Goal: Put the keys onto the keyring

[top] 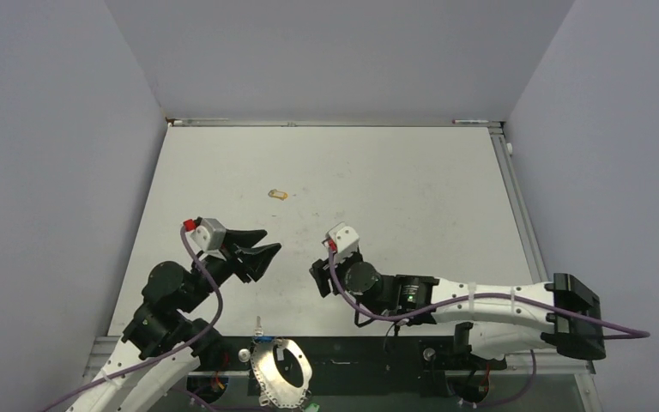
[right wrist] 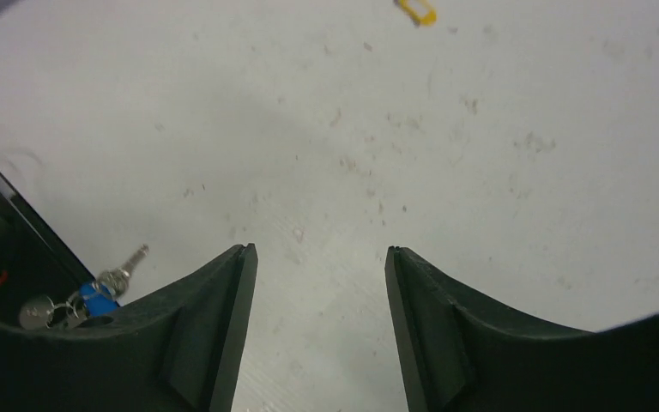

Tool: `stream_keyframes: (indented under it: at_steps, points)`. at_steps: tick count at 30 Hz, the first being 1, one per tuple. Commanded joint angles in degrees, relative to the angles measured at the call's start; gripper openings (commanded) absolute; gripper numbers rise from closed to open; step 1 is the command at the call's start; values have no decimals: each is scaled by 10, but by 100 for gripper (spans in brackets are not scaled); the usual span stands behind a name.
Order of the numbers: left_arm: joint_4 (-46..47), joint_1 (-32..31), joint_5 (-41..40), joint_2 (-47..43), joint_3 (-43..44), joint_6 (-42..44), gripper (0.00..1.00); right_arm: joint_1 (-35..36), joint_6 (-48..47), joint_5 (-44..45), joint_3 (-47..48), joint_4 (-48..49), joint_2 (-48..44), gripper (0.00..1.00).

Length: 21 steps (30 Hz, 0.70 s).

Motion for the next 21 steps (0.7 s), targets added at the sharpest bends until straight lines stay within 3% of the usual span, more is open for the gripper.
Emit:
stream_keyframes:
  at_steps: [1,5,10,15,21]
  points:
    - [-144,2,-101,41,72,7,53,9,100,-44,41,-103,75,58]
    - [-196,2,-154,54,103,49,62,53,111,-128,79,-151,166,58]
    - [-192,3,-203,32,85,30,68,113,136,-146,146,-215,264,61]
    - [-198,5,-222,9,88,26,68,161,148,-118,192,-234,341,66]
    - [-191,5,-231,-18,78,28,72,200,125,-46,282,-294,452,65]
